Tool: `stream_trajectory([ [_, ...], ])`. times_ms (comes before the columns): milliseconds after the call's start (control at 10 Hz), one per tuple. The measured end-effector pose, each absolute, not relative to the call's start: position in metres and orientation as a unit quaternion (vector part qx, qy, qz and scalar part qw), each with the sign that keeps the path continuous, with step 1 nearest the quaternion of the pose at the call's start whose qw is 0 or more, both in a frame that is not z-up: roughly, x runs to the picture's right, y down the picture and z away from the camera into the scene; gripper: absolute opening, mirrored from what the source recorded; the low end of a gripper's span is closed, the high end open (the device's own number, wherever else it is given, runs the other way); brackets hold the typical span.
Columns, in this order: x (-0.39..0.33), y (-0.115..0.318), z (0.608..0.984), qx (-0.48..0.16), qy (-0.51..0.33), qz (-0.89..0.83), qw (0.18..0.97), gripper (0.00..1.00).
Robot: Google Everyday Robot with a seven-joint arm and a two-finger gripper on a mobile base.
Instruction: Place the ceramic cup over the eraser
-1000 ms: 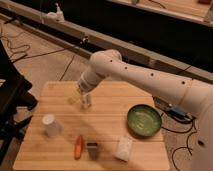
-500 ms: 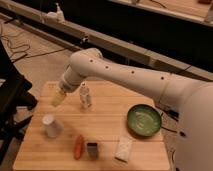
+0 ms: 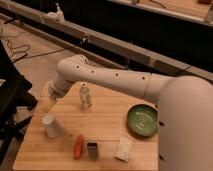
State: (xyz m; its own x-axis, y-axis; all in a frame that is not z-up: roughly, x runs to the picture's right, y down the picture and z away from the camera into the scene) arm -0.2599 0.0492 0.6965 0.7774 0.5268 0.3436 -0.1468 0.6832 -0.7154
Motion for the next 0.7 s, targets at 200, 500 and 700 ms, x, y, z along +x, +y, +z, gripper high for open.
stream_trajectory([
  [200,-0.258,0.052,0.697,-0.351,-0.267,0.187,0.878,0.72],
  [500,-0.243,0.077,0.712,-0.359,-0.235,0.185,0.884,0.72],
  [700,-0.254,0.096,0.715,-0.371,-0.237,0.187,0.878,0.72],
])
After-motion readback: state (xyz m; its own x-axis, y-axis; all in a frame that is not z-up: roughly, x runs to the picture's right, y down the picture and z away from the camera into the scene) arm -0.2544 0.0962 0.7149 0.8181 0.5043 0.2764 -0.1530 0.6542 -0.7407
